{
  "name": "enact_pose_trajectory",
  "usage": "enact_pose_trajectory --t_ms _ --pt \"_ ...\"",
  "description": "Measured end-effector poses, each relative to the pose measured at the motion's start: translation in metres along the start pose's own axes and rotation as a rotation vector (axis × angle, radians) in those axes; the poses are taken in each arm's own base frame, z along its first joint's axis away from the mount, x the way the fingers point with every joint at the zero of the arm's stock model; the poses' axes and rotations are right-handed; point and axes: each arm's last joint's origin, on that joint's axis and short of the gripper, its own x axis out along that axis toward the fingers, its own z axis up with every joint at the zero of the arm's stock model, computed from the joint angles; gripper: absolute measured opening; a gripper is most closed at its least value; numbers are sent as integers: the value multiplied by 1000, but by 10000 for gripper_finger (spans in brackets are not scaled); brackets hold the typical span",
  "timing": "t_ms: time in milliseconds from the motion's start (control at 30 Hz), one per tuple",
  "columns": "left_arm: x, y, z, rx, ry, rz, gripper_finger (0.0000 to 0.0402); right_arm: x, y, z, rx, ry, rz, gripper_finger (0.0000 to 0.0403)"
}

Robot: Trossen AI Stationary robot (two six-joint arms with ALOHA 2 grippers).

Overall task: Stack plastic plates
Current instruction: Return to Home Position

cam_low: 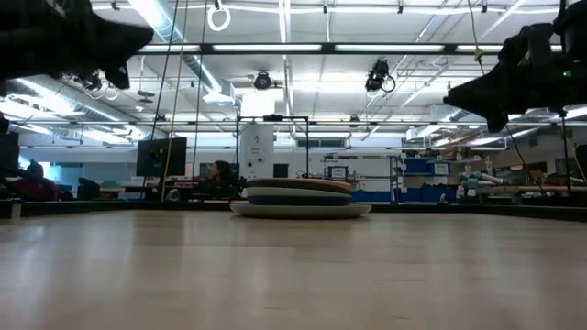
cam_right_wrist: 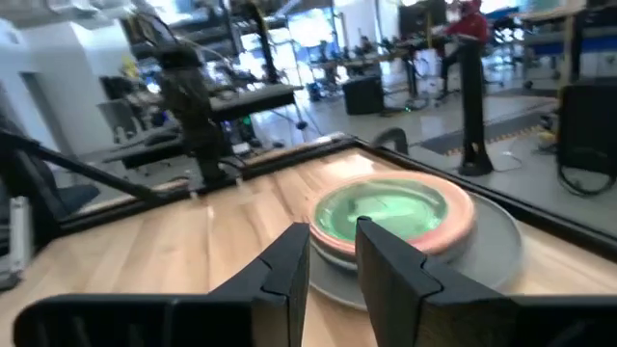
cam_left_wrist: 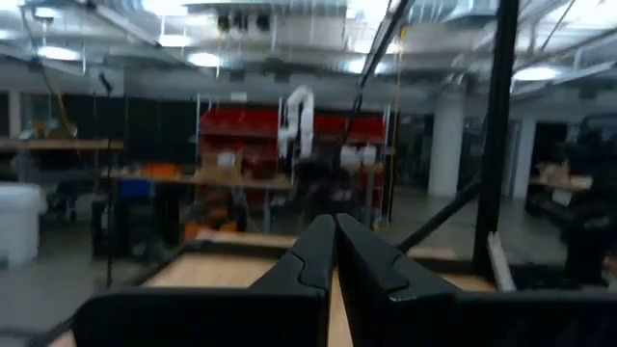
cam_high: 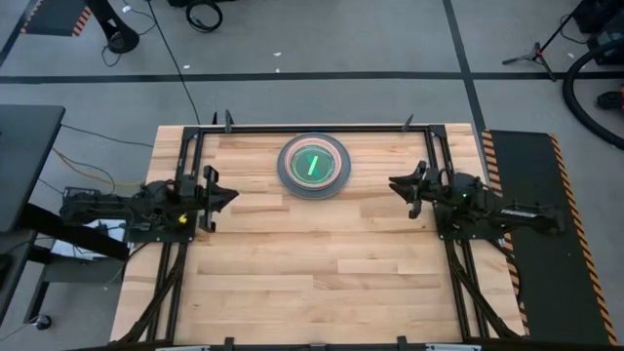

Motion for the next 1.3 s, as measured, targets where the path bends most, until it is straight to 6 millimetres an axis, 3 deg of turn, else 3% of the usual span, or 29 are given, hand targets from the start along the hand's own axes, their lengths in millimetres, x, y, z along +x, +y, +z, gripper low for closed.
enact_pose_trajectory --t_ms 267,467,800,1067,1300 --pt "-4 2 -27 -22 265 31 23 -2 17 -2 20 20 136 59" --pt "-6 3 -34 -34 319 38 23 -7 34 -8 7 57 195 8" --pt "-5 -3 -29 -102 274 -146 23 -15 49 -11 -68 82 353 9" --pt "-4 2 -29 -3 261 1 23 -15 50 -11 -73 83 370 30" --pt "-6 2 -34 -38 313 10 23 -15 50 -11 -73 83 371 35"
